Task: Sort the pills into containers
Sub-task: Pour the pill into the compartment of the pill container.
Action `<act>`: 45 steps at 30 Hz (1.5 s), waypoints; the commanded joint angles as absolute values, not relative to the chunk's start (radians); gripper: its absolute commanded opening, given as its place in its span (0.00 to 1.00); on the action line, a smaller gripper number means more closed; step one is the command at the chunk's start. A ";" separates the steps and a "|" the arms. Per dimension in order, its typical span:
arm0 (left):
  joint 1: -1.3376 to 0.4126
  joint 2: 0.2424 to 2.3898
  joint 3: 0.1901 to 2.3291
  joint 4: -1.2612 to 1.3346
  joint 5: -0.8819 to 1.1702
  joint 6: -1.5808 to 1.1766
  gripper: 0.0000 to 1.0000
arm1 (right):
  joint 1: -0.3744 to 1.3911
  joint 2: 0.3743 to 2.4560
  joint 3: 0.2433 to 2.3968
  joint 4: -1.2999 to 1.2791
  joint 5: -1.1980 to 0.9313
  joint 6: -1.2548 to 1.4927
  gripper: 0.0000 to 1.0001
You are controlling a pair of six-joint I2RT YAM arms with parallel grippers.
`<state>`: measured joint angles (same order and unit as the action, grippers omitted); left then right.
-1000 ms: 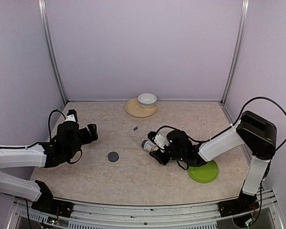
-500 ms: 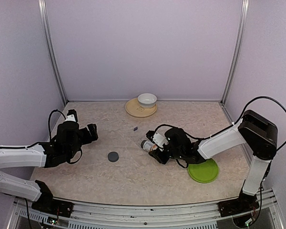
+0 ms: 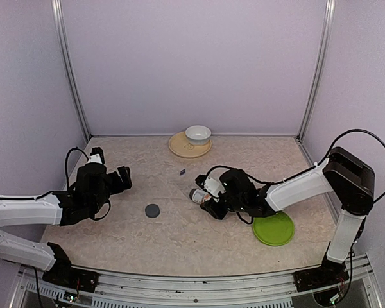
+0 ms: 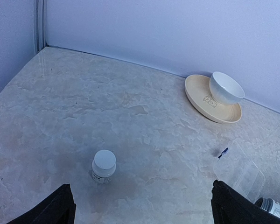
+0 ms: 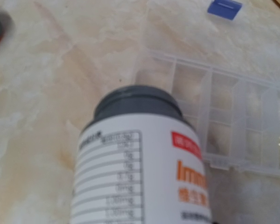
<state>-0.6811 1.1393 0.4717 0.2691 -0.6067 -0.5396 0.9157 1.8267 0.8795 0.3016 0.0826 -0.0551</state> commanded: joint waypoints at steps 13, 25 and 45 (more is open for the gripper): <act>-0.676 1.141 0.467 0.285 -0.598 -0.547 0.99 | 0.900 1.796 0.918 0.159 0.037 -0.045 0.06; -0.677 1.146 0.467 0.287 -0.595 -0.549 0.99 | 0.887 1.789 0.958 0.083 0.023 -0.055 0.06; -0.677 1.150 0.468 0.290 -0.590 -0.551 0.99 | 0.869 1.782 1.002 -0.021 -0.006 -0.069 0.07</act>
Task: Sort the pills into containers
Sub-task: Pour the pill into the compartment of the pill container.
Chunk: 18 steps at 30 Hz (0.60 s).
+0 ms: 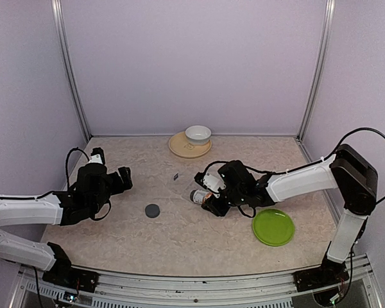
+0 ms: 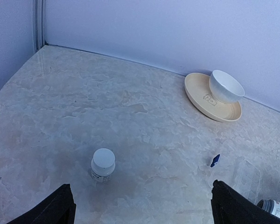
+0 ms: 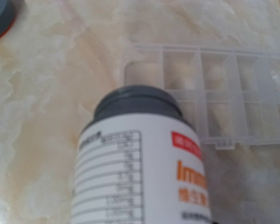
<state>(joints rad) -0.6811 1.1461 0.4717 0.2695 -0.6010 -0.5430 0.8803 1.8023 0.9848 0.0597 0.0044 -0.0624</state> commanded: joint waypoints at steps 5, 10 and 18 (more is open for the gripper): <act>-0.676 1.149 0.467 0.289 -0.591 -0.551 0.99 | 0.866 1.782 1.013 -0.038 -0.007 -0.071 0.08; -0.676 1.152 0.467 0.290 -0.589 -0.551 0.99 | 0.862 1.782 1.026 -0.057 -0.012 -0.072 0.09; -0.676 1.152 0.466 0.289 -0.589 -0.552 0.99 | 0.854 1.784 1.047 -0.097 -0.018 -0.081 0.09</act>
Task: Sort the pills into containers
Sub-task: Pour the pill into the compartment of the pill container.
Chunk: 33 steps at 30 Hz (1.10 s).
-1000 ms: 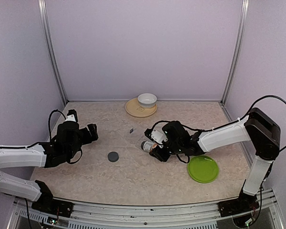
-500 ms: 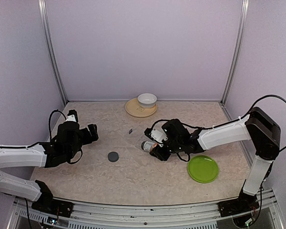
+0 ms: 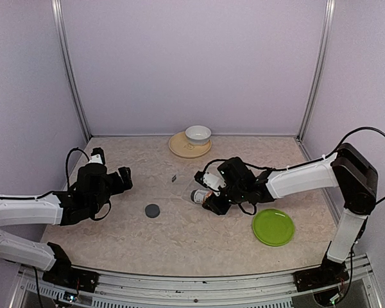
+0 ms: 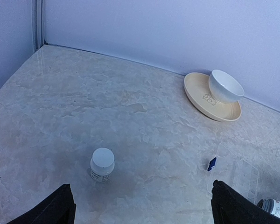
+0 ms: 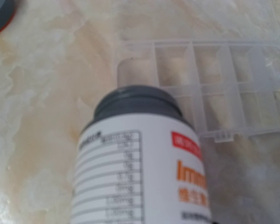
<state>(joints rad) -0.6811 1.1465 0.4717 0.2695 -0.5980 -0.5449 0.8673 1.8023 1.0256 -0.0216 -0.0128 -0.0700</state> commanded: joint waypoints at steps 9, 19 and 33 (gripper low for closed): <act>-0.677 1.154 0.467 0.290 -0.588 -0.551 0.99 | 0.851 1.798 1.080 -0.146 -0.028 -0.087 0.09; -0.676 1.154 0.468 0.289 -0.586 -0.551 0.99 | 0.848 1.821 1.122 -0.208 -0.036 -0.099 0.10; -0.677 1.155 0.467 0.290 -0.586 -0.552 0.99 | 0.848 1.840 1.137 -0.223 -0.041 -0.110 0.10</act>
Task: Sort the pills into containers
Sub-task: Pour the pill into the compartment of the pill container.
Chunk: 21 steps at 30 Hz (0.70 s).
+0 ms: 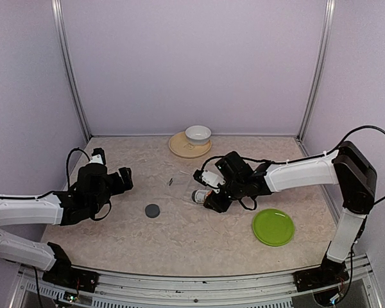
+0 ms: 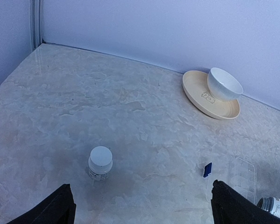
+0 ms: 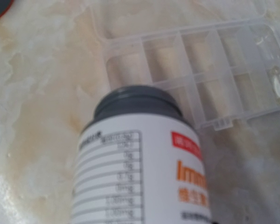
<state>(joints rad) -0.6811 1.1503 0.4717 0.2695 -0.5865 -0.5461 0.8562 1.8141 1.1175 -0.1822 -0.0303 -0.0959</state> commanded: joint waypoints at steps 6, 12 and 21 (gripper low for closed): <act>-0.676 1.155 0.467 0.290 -0.586 -0.552 0.99 | 0.846 1.838 1.155 -0.241 -0.038 -0.117 0.10; -0.676 1.154 0.466 0.290 -0.587 -0.552 0.99 | 0.846 1.841 1.144 -0.224 -0.044 -0.116 0.10; -0.677 1.155 0.468 0.290 -0.586 -0.552 0.99 | 0.846 1.843 1.168 -0.244 -0.046 -0.120 0.09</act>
<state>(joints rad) -0.6811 1.1511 0.4717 0.2695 -0.5861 -0.5461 0.8539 1.8233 1.1362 -0.1982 -0.0383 -0.1123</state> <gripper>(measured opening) 0.987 0.513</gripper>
